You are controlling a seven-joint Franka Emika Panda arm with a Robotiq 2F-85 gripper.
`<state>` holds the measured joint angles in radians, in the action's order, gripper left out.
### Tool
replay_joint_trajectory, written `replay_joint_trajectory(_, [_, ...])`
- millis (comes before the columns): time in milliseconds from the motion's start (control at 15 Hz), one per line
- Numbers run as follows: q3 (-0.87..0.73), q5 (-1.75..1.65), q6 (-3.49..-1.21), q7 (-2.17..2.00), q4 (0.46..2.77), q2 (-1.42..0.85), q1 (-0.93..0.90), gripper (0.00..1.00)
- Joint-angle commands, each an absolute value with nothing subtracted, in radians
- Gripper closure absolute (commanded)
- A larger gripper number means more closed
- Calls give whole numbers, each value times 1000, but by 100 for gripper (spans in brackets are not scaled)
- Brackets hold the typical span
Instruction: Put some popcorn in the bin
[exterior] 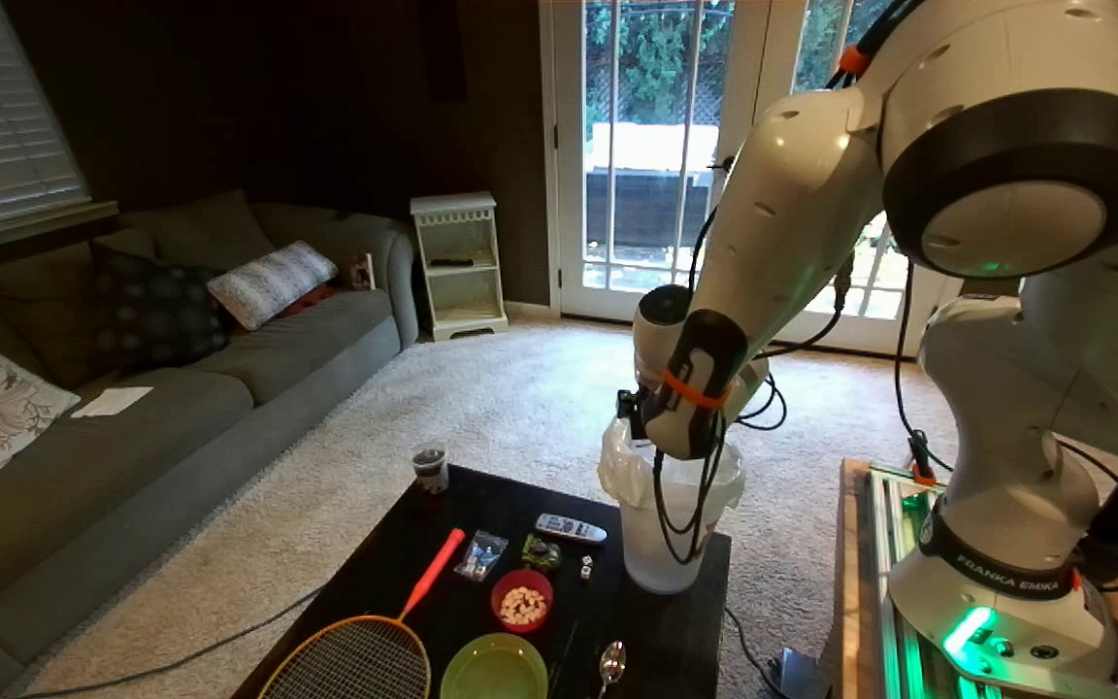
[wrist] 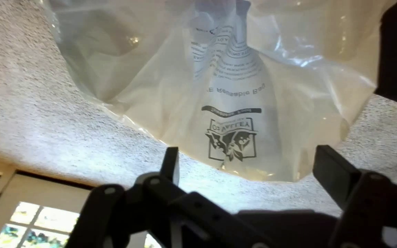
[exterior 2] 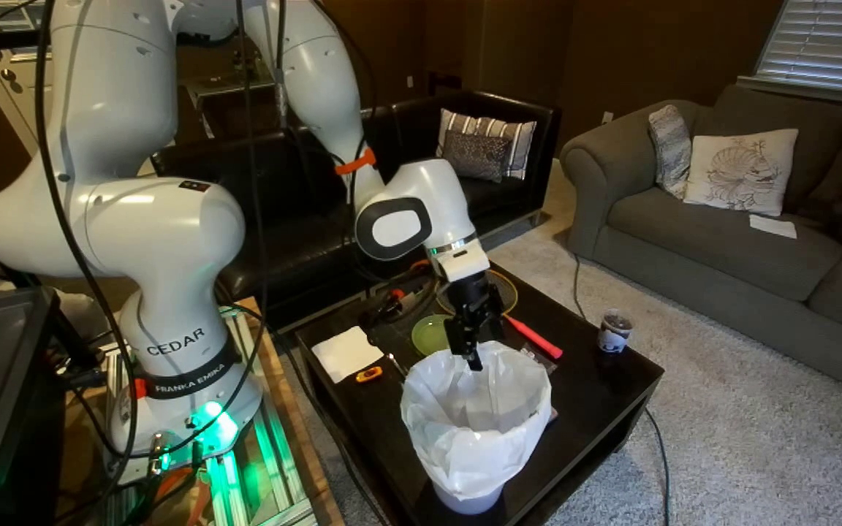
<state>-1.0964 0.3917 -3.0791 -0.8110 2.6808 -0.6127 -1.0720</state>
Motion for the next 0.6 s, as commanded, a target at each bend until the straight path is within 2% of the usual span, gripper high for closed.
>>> replay_joint_trajectory(0, [-1081, 350, -3199, -702, 2708, -530, -1088, 0])
replay_joint_trajectory(533, [-924, 364, -3381, -380, 2745, -392, -1063, 0])
